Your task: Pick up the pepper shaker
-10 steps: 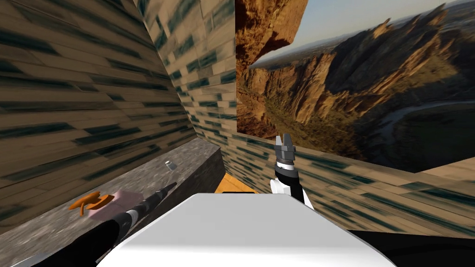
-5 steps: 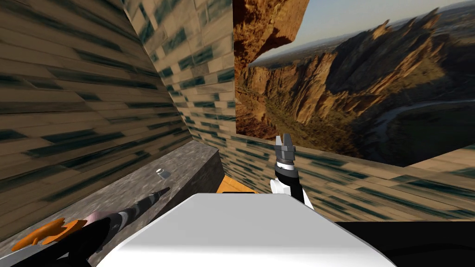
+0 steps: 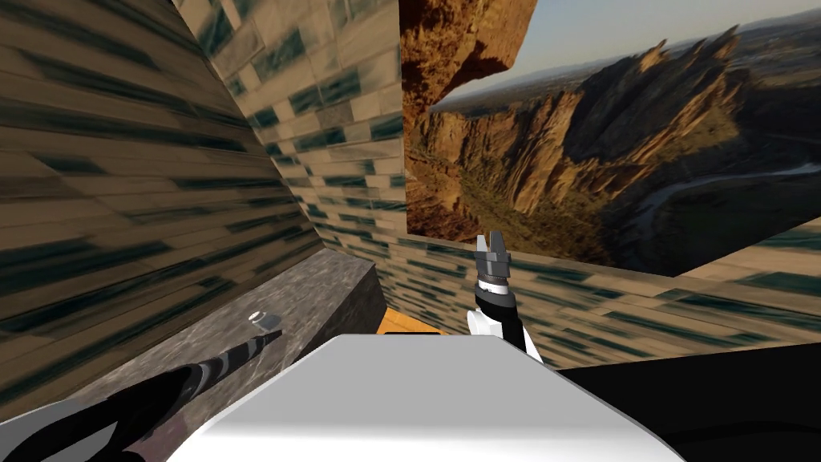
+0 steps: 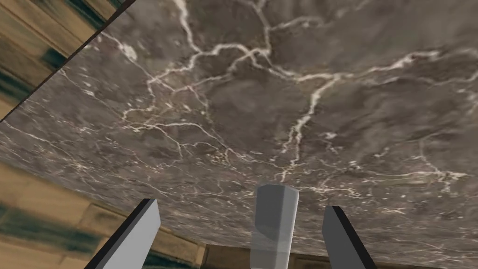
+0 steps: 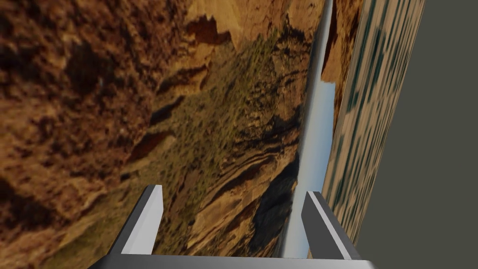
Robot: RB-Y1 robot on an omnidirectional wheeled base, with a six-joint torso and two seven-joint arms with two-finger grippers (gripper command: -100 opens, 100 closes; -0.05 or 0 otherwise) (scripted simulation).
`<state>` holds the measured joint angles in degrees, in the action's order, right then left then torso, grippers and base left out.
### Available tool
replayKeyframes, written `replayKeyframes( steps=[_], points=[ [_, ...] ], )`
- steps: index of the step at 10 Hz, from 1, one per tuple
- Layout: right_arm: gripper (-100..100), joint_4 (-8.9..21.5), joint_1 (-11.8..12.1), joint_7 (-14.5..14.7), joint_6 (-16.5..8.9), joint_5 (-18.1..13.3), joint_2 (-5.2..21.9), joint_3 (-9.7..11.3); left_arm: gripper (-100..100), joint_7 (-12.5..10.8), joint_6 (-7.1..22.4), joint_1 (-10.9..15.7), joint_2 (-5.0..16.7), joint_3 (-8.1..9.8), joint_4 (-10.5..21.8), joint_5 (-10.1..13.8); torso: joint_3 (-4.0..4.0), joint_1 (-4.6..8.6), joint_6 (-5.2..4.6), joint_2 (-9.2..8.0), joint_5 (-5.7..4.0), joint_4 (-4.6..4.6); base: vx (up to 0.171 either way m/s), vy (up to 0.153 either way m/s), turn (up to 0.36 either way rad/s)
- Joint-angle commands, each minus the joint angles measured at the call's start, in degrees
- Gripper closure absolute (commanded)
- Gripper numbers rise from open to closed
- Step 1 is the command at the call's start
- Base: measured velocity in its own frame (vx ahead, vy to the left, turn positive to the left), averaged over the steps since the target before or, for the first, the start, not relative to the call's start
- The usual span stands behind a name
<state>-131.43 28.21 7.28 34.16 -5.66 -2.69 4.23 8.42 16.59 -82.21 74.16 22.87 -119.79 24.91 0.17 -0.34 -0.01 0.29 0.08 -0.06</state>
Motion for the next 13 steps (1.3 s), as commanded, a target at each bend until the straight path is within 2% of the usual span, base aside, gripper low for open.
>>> replayKeyframes(
  steps=[1,4,5,6,7,11,12,13],
  points=[
    [0,0.0,0.0,0.0,0.0,0.0,0.0,0.0,-100,0.72,1.42,-2.1,2.86,1.9,0.66,0.74,0.0,0.0,0.0,0.0,0.0,0.0,0.083,0.121,-0.137],
    [0,0.0,0.0,0.0,0.0,0.0,0.0,0.0,-100,1.72,3.56,-4.11,6.47,4.17,1.86,1.43,-0.02,-0.08,0.03,-0.04,0.03,0.01,0.058,0.121,-0.112],
    [0,0.0,0.0,0.0,0.0,0.0,0.0,0.0,-100,1.52,2.69,-3.99,5.69,3.81,1.7,1.37,0.01,-0.08,0.02,0.02,0.03,0.0,0.036,0.059,-0.035],
    [0,0.0,0.0,0.0,0.0,0.0,0.0,0.0,0,1.6,2.86,-4.04,5.8,3.9,1.74,1.38,-0.04,0.12,0.06,-0.08,0.0,0.02,0.006,0.011,0.002],
    [0,0.0,0.0,0.0,0.0,0.0,-0.01,0.0,-100,1.78,2.11,-2.51,4.85,1.89,3.15,0.63,-0.11,0.31,0.06,-0.19,-0.05,0.05,0.017,0.004,-0.085],
    [0,0.0,0.0,0.0,0.0,0.0,-0.01,0.01,-100,2.14,0.64,0.51,2.96,-2.13,5.96,-0.87,-0.11,0.43,0.06,-0.19,-0.09,0.05,0.022,-0.004,-0.055],
    [0,0.0,0.0,0.0,0.0,0.0,-0.01,0.01,-100,2.05,1.03,-0.02,3.33,-1.38,5.44,-0.58,-0.11,0.43,0.05,-0.19,-0.09,0.05,0.009,-0.002,-0.014],
    [0,0.0,0.0,0.0,0.0,0.0,-0.01,0.01,100,2.08,0.85,0.08,3.3,-1.54,5.59,-0.62,-0.13,0.43,0.06,-0.22,-0.09,0.06,0.0,0.0,0.0]
  ],
)
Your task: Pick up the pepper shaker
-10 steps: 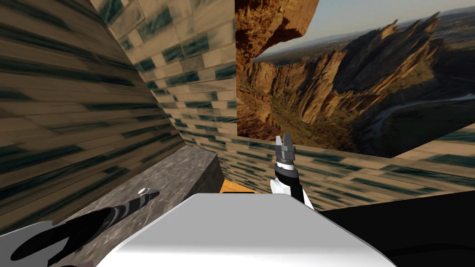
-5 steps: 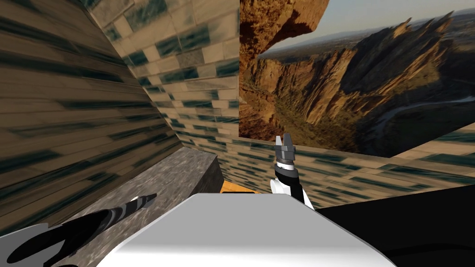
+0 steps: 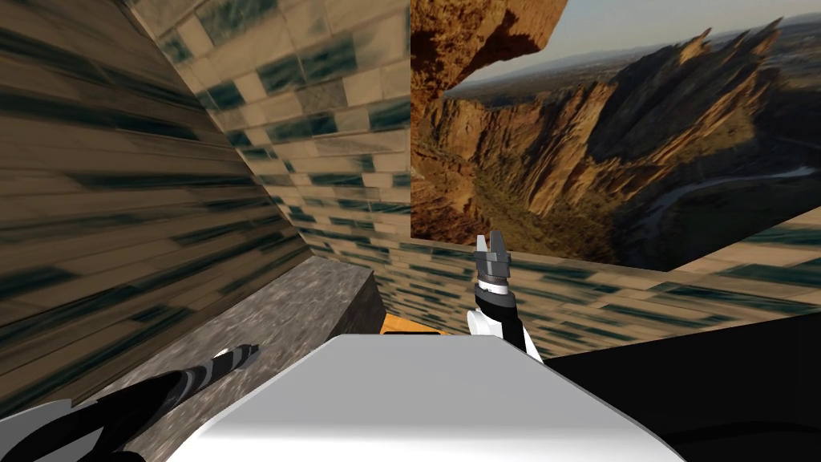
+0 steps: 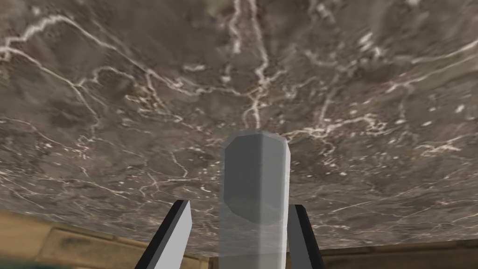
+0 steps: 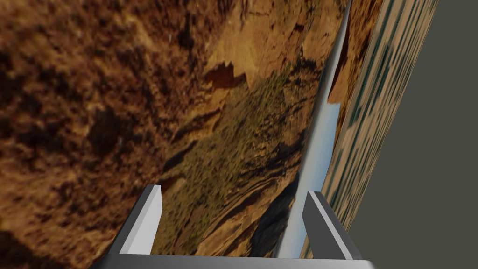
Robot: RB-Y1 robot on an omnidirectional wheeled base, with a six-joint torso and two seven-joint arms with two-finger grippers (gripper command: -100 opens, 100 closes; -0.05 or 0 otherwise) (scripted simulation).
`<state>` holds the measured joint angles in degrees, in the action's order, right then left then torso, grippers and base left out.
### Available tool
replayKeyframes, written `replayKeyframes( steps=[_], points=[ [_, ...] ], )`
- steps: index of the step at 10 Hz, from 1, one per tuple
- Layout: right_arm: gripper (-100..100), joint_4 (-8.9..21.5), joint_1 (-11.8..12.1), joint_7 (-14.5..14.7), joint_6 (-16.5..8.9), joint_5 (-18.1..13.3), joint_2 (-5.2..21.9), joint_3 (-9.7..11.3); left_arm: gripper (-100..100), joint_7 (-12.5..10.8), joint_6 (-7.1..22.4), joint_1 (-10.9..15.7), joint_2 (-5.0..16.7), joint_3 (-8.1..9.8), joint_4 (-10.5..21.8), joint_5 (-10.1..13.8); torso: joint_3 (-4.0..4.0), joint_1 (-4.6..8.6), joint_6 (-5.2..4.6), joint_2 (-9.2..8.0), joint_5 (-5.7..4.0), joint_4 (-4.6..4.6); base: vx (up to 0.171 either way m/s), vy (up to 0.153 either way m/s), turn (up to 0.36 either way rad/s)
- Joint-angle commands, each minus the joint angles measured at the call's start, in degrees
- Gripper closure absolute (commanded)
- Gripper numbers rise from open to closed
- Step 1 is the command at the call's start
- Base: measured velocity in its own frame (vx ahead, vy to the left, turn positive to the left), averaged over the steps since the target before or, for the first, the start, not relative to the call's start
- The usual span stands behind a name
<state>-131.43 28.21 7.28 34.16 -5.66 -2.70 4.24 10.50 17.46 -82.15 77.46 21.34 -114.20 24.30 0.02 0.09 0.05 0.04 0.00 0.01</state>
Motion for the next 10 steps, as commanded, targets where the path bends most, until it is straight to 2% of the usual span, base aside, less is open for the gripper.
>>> replayKeyframes(
  steps=[1,4,5,6,8,9,10],
  points=[
    [0,0.0,0.0,0.0,0.0,0.0,0.0,0.0,100,0.0,0.0,0.0,0.0,0.0,0.0,0.0,0.0,0.0,0.0,0.0,0.0,0.0,0.0,0.0,0.0],
    [0,0.0,0.0,0.0,0.0,0.0,0.0,0.0,100,-0.02,0.0,0.0,-0.01,0.0,-0.01,0.01,0.01,-0.04,-0.02,0.02,0.02,-0.01,0.0,0.0,0.0],
    [0,0.0,0.0,0.0,0.0,0.0,0.0,0.0,0,-0.01,0.0,0.0,-0.01,0.0,-0.01,0.01,0.01,-0.04,-0.02,0.02,0.02,-0.01,0.0,0.0,0.0],
    [0,0.0,0.0,0.0,0.0,0.0,0.0,0.0,100,-0.18,0.75,-1.57,0.92,2.07,-1.5,0.74,0.01,-0.04,-0.02,0.02,0.02,-0.01,-0.018,0.002,0.084],
    [0,0.0,0.0,0.0,0.0,0.0,0.0,0.0,100,-0.42,1.72,-3.59,2.18,4.75,-3.38,1.74,-0.06,0.0,0.03,-0.11,-0.01,0.02,-0.034,0.002,0.095],
    [0,0.0,0.0,0.0,0.0,0.0,0.0,0.0,100,-0.29,1.15,-3.13,1.82,3.99,-2.68,1.48,-0.08,0.0,0.03,-0.13,-0.01,0.03,-0.014,0.001,0.014],
    [0,0.0,0.0,0.0,0.0,0.0,0.0,0.0,0,-0.31,1.26,-3.22,1.86,4.13,-2.79,1.52,-0.05,-0.01,0.01,-0.08,0.01,0.02,0.0,0.0,0.0]
  ],
)
